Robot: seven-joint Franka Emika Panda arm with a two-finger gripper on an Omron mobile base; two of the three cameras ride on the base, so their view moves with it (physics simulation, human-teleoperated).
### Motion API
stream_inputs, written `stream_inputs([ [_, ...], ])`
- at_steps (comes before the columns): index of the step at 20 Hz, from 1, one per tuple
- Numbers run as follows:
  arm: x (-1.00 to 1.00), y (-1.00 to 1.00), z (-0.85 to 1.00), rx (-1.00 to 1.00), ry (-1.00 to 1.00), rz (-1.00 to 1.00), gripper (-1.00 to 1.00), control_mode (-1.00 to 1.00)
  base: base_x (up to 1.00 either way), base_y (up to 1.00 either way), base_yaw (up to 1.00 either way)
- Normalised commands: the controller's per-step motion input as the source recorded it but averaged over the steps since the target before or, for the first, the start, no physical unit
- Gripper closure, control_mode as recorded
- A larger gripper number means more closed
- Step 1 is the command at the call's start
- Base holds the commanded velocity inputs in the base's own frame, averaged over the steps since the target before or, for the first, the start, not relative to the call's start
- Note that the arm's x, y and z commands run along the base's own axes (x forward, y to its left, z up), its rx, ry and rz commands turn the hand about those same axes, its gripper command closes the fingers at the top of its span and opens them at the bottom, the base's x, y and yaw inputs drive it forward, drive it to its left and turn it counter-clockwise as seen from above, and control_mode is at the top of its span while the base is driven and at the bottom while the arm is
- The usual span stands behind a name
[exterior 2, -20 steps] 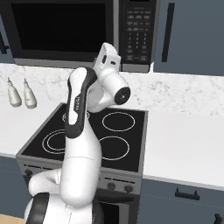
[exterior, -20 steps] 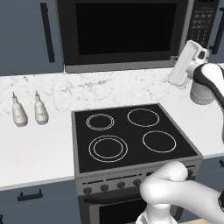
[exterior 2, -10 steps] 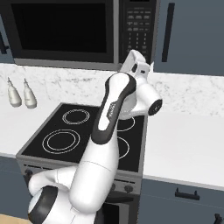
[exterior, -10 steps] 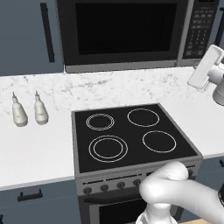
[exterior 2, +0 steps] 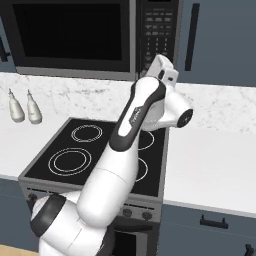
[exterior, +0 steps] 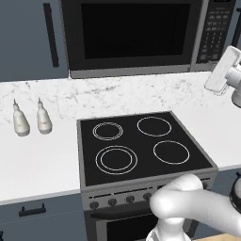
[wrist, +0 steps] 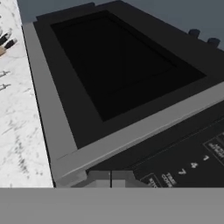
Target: Open the microwave, place the bowl with waffle inside the microwave, then close the microwave door and turn it on.
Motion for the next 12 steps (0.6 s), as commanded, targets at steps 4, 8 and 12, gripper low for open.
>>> stream_inputs([
  [4,0.56,0.00,-0.02,0.00,0.00,-0.03,1.00,-1.00,0.00,0.00,0.00],
  [8,0.75,-0.14,-0.05,0.00,0.01,-0.04,1.00,-1.00,0.00,0.00,0.00],
  [12,0.87,-0.38,-0.01,0.02,0.02,-0.05,1.00,-1.00,0.00,0.00,0.00],
])
